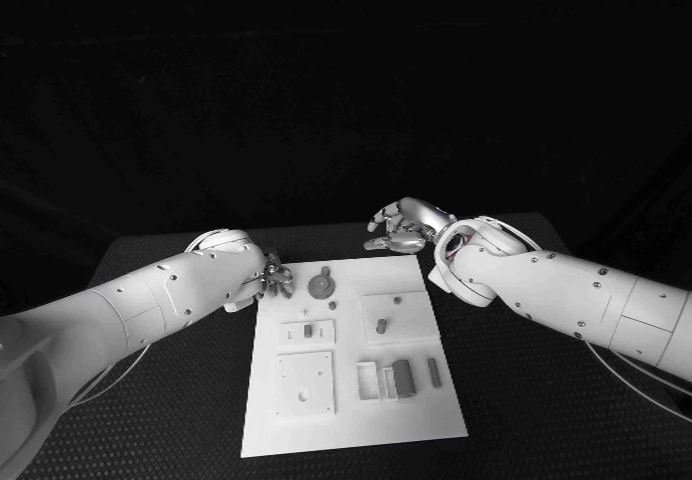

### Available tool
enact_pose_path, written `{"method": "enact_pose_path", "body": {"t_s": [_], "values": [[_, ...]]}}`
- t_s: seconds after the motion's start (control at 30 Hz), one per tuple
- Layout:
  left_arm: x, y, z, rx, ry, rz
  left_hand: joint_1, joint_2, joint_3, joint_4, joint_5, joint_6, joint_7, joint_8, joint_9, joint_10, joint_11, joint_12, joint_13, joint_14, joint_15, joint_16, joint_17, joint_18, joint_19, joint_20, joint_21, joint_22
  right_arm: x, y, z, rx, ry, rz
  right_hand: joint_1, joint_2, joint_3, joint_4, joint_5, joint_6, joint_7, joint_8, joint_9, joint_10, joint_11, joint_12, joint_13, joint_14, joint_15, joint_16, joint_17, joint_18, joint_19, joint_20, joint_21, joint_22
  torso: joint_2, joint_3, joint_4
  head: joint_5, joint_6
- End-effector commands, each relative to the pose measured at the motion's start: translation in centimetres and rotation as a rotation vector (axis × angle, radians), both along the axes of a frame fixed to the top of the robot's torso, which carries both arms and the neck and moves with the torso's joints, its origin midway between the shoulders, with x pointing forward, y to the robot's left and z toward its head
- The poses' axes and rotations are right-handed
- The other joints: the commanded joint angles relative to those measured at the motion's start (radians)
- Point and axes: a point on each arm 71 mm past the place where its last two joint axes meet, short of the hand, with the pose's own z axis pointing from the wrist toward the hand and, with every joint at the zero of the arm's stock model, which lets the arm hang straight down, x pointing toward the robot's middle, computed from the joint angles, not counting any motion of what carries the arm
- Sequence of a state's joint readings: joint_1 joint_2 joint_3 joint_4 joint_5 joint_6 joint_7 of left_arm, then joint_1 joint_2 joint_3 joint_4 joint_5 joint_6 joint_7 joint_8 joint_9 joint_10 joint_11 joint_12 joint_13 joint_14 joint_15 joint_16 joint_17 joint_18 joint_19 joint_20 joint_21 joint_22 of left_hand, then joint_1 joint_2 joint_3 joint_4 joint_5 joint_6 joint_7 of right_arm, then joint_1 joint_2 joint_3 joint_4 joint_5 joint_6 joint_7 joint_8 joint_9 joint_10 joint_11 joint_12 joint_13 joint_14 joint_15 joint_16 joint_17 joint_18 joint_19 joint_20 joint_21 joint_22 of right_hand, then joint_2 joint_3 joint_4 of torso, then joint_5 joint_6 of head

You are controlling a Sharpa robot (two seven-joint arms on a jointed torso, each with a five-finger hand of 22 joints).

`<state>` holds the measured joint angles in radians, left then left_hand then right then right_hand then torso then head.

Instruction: Assemble the parts on the task board

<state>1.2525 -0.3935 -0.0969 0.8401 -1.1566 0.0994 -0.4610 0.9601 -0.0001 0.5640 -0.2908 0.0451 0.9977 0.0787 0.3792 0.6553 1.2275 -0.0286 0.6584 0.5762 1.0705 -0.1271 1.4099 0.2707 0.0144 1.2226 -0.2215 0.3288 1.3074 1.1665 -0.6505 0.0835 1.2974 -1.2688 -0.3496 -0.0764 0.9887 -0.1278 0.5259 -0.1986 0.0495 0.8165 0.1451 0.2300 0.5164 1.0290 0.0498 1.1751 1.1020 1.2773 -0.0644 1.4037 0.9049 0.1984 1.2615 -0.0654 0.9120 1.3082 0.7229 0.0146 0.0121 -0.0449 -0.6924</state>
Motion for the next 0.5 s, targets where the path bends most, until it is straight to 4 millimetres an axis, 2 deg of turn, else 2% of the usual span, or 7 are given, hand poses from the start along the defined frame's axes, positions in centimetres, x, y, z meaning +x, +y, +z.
{"method": "enact_pose_path", "body": {"t_s": [0.03, 0.5], "values": [[-0.03, -0.13, 0.02, -0.038, -0.009, 0.011, 0.058, 0.02, 0.016, 0.002, 0.005, 0.014, -0.002, 0.014, 0.01, 0.011, -0.002, 0.007, 0.0, 0.009, -0.007, 0.007, 0.001, -0.012, 0.012, -0.003, 0.007, 0.023, -0.03, 0.07, -0.05, -0.004, 0.005, 0.008, -0.013, 0.0, -0.001, 0.005, 0.004, -0.011, 0.021, -0.005, 0.0, -0.007, 0.002, 0.005, -0.001, 0.0, 0.005, -0.005, 0.001, 0.063, 0.002, -0.006, -0.007, 0.016, 0.0, 0.0004, -0.0004, 0.0, 0.0], [-0.09, 0.75, -0.05, -0.096, 0.007, 0.071, 0.073, 0.027, 0.021, 0.007, 0.005, 0.033, -0.012, 0.032, 0.036, 0.038, -0.013, 0.021, 0.001, 0.034, -0.018, 0.021, 0.007, -0.013, 0.034, -0.013, 0.028, 0.023, 0.01, -0.07, -0.06, -0.003, 0.006, 0.004, -0.014, -0.001, -0.002, 0.007, 0.004, -0.011, 0.021, -0.005, 0.0, -0.007, 0.002, 0.005, -0.001, -0.001, 0.005, -0.005, 0.001, 0.063, 0.002, -0.006, -0.007, 0.016, 0.0, 0.0007, 0.0003, -0.001, 0.002]]}}
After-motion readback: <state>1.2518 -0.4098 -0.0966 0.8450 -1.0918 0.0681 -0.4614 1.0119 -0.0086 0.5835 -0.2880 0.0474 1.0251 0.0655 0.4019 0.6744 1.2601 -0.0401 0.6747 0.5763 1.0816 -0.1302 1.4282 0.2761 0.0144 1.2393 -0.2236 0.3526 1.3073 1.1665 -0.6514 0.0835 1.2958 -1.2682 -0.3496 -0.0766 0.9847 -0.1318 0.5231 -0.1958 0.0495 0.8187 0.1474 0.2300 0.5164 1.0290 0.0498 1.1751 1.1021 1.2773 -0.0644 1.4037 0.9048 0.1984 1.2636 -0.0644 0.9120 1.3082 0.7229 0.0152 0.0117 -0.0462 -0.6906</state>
